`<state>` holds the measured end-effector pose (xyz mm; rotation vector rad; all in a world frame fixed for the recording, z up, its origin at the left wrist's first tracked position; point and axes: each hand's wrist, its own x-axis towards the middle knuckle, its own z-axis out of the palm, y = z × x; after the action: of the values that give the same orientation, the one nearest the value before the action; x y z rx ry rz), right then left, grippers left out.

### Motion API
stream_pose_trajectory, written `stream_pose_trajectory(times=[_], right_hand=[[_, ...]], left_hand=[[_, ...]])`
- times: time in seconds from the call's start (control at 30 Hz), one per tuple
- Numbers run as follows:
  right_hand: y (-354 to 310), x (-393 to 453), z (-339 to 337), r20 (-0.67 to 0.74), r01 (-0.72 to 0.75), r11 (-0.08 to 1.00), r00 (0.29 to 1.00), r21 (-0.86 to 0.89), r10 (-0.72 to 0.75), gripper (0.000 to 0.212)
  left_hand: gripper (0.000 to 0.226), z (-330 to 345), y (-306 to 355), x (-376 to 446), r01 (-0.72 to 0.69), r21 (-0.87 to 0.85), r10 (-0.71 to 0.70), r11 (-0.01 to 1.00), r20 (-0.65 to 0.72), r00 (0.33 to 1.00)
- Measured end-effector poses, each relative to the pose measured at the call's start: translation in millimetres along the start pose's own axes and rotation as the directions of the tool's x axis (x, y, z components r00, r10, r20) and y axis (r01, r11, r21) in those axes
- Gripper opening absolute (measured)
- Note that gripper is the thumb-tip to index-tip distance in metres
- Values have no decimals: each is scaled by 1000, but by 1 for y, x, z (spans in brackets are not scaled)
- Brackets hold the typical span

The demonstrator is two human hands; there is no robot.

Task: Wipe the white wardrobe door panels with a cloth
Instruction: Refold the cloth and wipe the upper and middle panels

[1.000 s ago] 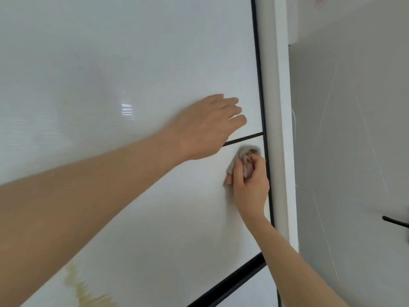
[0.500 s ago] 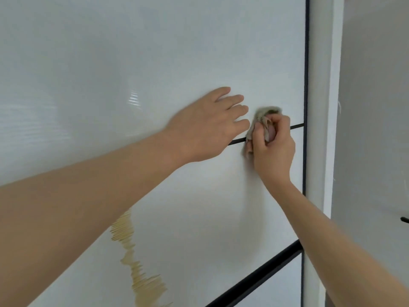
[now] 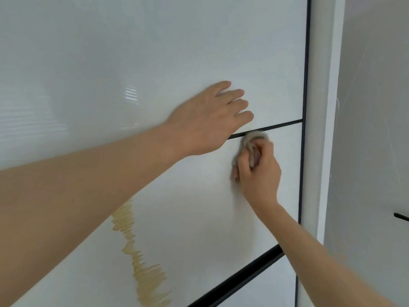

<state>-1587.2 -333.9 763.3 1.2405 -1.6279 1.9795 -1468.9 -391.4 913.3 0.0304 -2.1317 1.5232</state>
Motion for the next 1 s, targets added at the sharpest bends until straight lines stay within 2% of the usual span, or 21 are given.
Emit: stream_pose_trajectory(times=[0.07,0.13,0.17,0.23,0.3,0.37,0.43,0.47,0.5,0.57,0.63,0.7,0.77,0.8,0.87,0.93,1.0], right_hand=[[-52,45,11,-35,156,987,987,35,-155,26],[-62,53,23,-111,252,965,964,73,-243,24],[-48,39,26,-156,288,956,948,61,-276,22],[6,-22,31,-162,365,930,916,-44,-367,16],[77,-104,23,10,434,894,900,-112,-436,9],[135,-167,13,164,516,849,853,-116,-496,16],[149,-171,6,252,577,811,802,-95,-541,20],[138,-150,6,243,597,794,792,-113,-560,21],[118,-120,6,193,588,791,806,-167,-559,21],[62,-46,7,-18,444,875,890,-196,-455,14],[15,25,8,-156,315,947,934,-64,-321,18],[-14,63,10,-214,332,943,921,-9,-326,20],[-11,53,13,-255,398,914,878,-82,-405,20],[7,26,17,-228,447,885,855,-132,-466,19],[52,-56,22,-74,562,818,816,-122,-573,17],[102,-136,14,166,718,689,695,-102,-700,14],[132,-169,6,329,803,591,581,-81,-744,16]], left_hand=[[42,-9,1,2,97,-128,-104,987,-54,993],[41,-17,-1,2,229,-253,-267,940,-127,955],[42,-18,-1,2,248,-270,-295,930,-152,943],[49,-16,1,0,207,-218,-243,954,-156,957],[49,-10,3,-1,168,-151,-190,974,-141,972],[46,-6,2,-1,164,-86,-174,983,-120,978],[45,-5,2,-1,147,-9,-147,989,-82,986],[46,-5,2,-1,149,19,-148,989,-69,987],[47,-7,3,0,158,18,-156,987,-59,986],[50,-13,1,1,162,-28,-163,986,-37,986],[44,-24,-10,-2,102,-43,-102,994,-7,995],[34,-37,-30,-16,33,29,-34,999,22,999],[37,-46,-45,-39,73,152,-86,986,80,993],[47,-48,-48,-52,116,196,-141,974,115,983],[65,-51,-42,-77,185,229,-227,956,171,959],[66,-49,-29,-90,212,232,-255,949,173,952],[62,-48,-25,-93,234,222,-270,947,153,951]])
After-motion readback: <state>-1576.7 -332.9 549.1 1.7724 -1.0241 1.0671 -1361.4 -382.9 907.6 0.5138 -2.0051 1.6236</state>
